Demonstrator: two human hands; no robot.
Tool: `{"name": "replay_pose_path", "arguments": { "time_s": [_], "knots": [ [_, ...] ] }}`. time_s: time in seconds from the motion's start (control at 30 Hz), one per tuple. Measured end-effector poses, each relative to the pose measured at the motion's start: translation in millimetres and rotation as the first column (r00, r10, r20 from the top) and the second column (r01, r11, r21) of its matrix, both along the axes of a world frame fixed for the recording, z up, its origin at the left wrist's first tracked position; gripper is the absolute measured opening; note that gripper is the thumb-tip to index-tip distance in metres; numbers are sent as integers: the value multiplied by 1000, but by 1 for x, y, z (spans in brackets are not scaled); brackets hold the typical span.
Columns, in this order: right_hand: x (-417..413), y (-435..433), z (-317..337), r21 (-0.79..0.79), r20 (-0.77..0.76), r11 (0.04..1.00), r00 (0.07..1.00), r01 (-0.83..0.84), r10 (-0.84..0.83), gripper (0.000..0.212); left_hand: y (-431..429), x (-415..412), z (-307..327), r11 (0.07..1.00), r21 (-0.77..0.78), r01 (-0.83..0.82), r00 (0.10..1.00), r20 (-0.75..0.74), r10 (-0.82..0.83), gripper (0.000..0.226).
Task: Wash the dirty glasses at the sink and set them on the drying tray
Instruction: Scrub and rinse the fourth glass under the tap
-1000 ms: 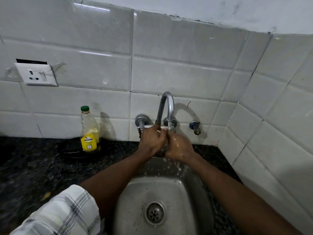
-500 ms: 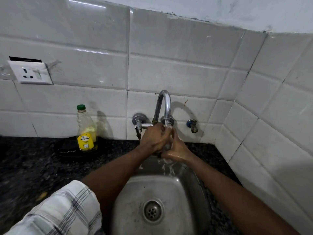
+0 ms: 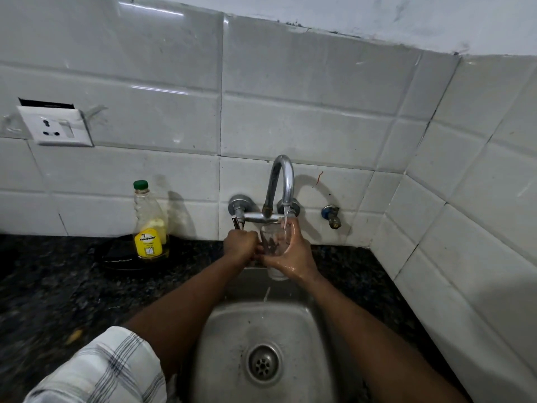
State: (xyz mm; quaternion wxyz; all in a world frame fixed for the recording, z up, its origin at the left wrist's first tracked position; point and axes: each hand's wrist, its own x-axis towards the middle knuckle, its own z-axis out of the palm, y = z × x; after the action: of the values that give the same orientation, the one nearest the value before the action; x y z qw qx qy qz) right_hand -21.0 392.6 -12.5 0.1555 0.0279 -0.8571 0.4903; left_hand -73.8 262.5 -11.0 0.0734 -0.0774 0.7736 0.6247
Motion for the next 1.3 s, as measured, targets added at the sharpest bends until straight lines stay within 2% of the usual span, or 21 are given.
{"name": "replay_pose_path", "arguments": {
  "time_s": [0.07, 0.17, 0.33, 0.4, 0.47, 0.53, 0.57, 0.6, 0.63, 0.67, 0.7, 0.73, 0.8, 0.83, 0.9, 0.97, 1.0, 1.07, 1.23, 1.27, 1.3],
  "knots": [
    [0, -1, 1, -11, -13, 999, 999, 30, -30, 90, -1, 3, 0, 995, 103, -2, 996, 86, -7, 18],
    [-2, 1, 0, 75, -50, 997, 999, 11, -7, 86, -3, 5, -5, 987, 161, -15, 988, 154, -11, 19],
    [-5, -2, 7, 5, -114, 992, 986, 122, -121, 84, 3, 17, -23, 944, 329, 13, 945, 305, -119, 35],
    [-4, -10, 7, -66, -113, 985, 980, 158, -165, 82, 11, 29, -27, 866, 501, 16, 892, 384, -239, 53],
    [-4, -17, 3, -144, -93, 971, 974, 193, -207, 81, 25, 34, -25, 738, 675, 5, 879, 349, -325, 66],
    [-3, -20, 1, -206, -74, 948, 962, 244, -263, 69, 34, 29, -15, 670, 740, -59, 928, 288, -236, 61],
    [-3, -18, 2, -204, -73, 936, 949, 288, -308, 58, 36, 25, -10, 685, 724, -82, 951, 263, -164, 55],
    [-3, -15, 3, -183, -92, 926, 932, 329, -349, 46, 36, 20, -6, 760, 642, -97, 969, 236, -76, 49],
    [-3, -10, 3, -146, -122, 918, 914, 368, -386, 37, 34, 16, -3, 881, 460, -108, 984, 175, 29, 46],
    [-4, -3, 3, -143, -134, 911, 904, 387, -406, 31, 32, 12, 2, 975, 178, -131, 991, 58, 123, 46],
    [-3, 1, 3, -187, -72, 900, 908, 394, -413, 26, 29, 9, 7, 981, -95, -171, 980, -114, 160, 47],
    [-2, 4, 1, -297, 69, 872, 919, 390, -388, 22, 28, 9, 12, 942, -274, -194, 956, -269, 119, 45],
    [1, 4, -3, -529, 376, 756, 905, 386, -199, 29, 31, 15, 23, 868, -467, -166, 882, -464, -81, 38],
    [4, 3, -5, -612, 463, 692, 883, 383, -79, 35, 35, 19, 28, 805, -569, -171, 833, -519, -190, 35],
    [13, -4, -2, -762, 508, 517, 855, 389, 106, 39, 43, 26, 36, 672, -710, -211, 753, -556, -350, 32],
    [18, -8, -1, -854, 470, 344, 862, 390, 190, 37, 48, 30, 45, 559, -794, -238, 698, -540, -470, 32],
    [17, -9, -3, -873, 452, 304, 867, 381, 210, 36, 49, 31, 47, 524, -818, -238, 680, -526, -511, 32],
    [16, -11, -6, -879, 440, 310, 868, 363, 230, 35, 46, 31, 49, 508, -829, -233, 686, -510, -518, 32],
    [13, -10, -5, -886, 375, 379, 895, 268, 242, 36, 25, 26, 32, 718, -656, -232, 782, -565, -264, 30],
    [12, -8, -2, -880, 348, 422, 902, 220, 256, 36, 20, 25, 27, 768, -599, -228, 802, -563, -200, 30],
    [12, -5, 3, -839, 330, 521, 910, 160, 253, 35, 15, 24, 22, 825, -523, -212, 829, -544, -132, 31]
  ]
}}
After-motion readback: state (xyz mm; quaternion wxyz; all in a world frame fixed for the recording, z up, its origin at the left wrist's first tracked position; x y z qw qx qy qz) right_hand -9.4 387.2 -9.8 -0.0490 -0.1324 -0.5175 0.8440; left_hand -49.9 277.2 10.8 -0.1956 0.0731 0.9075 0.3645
